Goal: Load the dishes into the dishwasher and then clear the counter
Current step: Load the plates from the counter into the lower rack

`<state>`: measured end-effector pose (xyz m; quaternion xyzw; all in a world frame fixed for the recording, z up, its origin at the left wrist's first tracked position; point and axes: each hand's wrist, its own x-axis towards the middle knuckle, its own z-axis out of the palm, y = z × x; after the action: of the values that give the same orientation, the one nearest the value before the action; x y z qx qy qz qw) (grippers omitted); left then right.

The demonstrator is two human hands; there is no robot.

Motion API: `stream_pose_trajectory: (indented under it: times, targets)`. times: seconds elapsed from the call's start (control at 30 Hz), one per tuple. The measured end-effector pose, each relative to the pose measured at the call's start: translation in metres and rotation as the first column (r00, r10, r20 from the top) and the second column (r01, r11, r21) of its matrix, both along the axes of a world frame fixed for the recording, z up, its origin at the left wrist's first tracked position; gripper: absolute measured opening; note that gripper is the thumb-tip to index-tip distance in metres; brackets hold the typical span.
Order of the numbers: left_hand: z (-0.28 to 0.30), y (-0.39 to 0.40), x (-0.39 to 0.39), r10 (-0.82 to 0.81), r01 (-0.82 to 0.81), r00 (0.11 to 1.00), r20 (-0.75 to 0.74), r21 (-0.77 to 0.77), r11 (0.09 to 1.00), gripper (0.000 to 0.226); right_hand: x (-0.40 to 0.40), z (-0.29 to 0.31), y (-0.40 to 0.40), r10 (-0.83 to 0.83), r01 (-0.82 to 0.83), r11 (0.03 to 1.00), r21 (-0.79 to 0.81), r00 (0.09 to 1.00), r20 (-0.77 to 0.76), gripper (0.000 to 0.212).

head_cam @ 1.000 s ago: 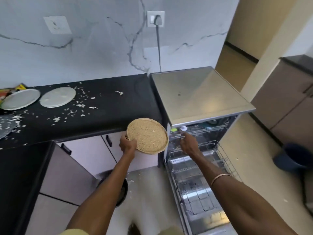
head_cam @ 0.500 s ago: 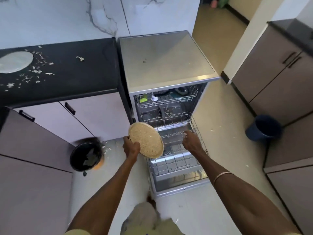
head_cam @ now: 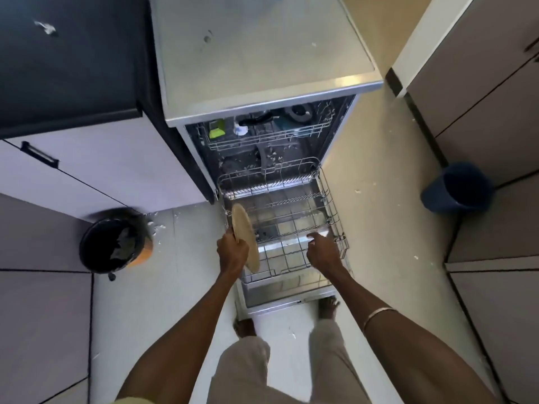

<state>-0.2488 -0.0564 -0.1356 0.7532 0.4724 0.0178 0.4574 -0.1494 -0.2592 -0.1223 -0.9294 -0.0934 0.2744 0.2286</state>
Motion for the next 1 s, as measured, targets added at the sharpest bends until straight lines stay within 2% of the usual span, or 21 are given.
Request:
stream_pose_trajectory:
  times: [0.13, 0.23, 0.3, 0.4, 0.6, 0.8, 0.9, 1.0]
  targets:
    - [-0.054, -0.034, 0.037, -0.058, 0.058, 0.998, -0.017, 0.014, 0.998, 0.037, 0.033, -0.055, -0.009, 0.032, -0.032, 0.999, -0.007, 0.999, -0.034, 0.038]
    - [-0.092, -0.070, 0.055, -0.098, 0.097, 0.995, -0.020, -0.006, 0.995, 0.042, 0.044, -0.095, -0.024, 0.061, -0.062, 0.998, -0.002, 0.994, -0.092, 0.048]
    - [-0.114, -0.090, 0.069, -0.101, 0.101, 0.994, -0.041, -0.002, 0.995, 0.046, 0.054, -0.122, -0.033, 0.072, -0.077, 0.997, -0.028, 0.986, -0.149, 0.042]
    - [-0.156, -0.108, 0.084, -0.087, 0.091, 0.993, -0.076, 0.047, 0.995, 0.045, 0.071, -0.156, -0.039, 0.098, -0.105, 0.994, -0.034, 0.980, -0.176, 0.041]
    - [-0.228, -0.123, 0.098, -0.122, 0.145, 0.982, -0.145, 0.165, 0.976, 0.056, 0.103, -0.224, -0.050, 0.145, -0.156, 0.987, -0.046, 0.971, -0.188, 0.044]
    - [-0.263, -0.127, 0.106, -0.155, 0.228, 0.933, -0.326, 0.198, 0.953, 0.051, 0.109, -0.261, -0.055, 0.174, -0.180, 0.984, -0.020, 0.970, -0.170, 0.044]
    - [-0.273, -0.137, 0.111, -0.205, 0.293, 0.906, -0.371, 0.198, 0.935, 0.046, 0.110, -0.278, -0.056, 0.198, -0.202, 0.979, -0.010, 0.969, -0.146, 0.043]
    - [-0.282, -0.153, 0.120, -0.188, 0.266, 0.904, -0.384, 0.162, 0.950, 0.040, 0.109, -0.286, -0.056, 0.203, -0.207, 0.978, -0.011, 0.968, -0.147, 0.044]
